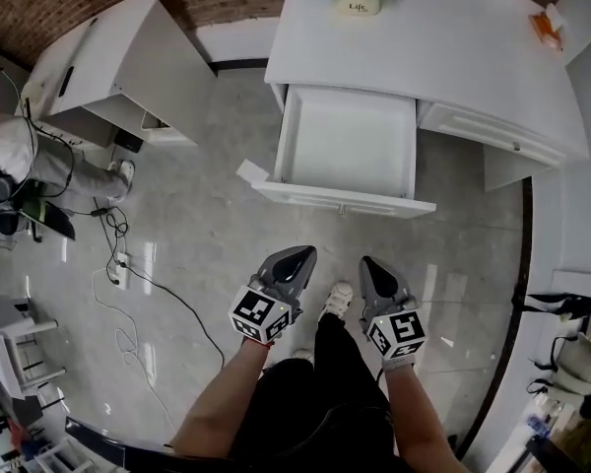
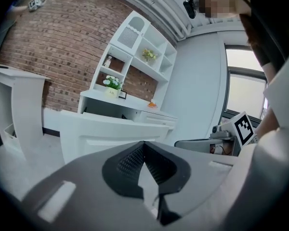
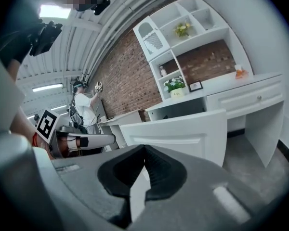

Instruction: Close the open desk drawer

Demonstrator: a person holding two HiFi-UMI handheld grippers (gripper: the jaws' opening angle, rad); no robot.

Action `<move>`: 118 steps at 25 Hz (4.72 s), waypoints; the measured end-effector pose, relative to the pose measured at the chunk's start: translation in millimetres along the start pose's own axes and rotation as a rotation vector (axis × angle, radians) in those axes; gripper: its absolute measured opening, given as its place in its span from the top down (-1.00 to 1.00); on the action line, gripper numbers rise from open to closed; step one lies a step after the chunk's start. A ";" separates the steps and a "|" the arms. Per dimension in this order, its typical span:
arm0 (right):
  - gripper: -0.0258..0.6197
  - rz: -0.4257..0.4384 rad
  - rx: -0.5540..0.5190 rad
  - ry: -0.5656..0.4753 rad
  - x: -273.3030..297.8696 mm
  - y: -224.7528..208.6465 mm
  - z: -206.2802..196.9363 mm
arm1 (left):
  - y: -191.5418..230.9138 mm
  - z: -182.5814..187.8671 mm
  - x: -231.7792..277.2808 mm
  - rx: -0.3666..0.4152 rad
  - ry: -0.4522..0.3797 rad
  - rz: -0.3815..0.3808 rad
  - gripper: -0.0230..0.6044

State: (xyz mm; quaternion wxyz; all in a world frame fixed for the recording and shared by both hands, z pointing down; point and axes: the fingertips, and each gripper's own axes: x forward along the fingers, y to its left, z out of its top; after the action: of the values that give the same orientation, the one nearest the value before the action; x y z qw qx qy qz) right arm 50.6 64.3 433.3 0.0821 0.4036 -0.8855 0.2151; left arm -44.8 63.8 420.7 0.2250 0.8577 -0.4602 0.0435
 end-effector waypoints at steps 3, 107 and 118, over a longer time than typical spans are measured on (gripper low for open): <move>0.92 0.014 0.012 -0.002 25.2 -12.9 -4.1 | 14.8 -6.1 27.3 -0.004 -0.004 0.021 0.93; 0.92 -0.261 0.159 -0.142 293.7 -194.4 74.9 | 187.5 54.5 299.4 0.079 -0.041 -0.059 0.92; 0.92 -0.274 0.160 -0.159 306.3 -202.5 82.2 | 196.2 63.2 312.1 0.045 -0.051 -0.070 0.92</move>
State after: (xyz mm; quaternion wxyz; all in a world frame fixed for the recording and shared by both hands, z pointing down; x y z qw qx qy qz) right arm 2.5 -298.4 521.3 0.0079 0.5416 -0.8058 0.2392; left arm -33.2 -296.6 520.0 0.1952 0.8790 -0.4344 0.0242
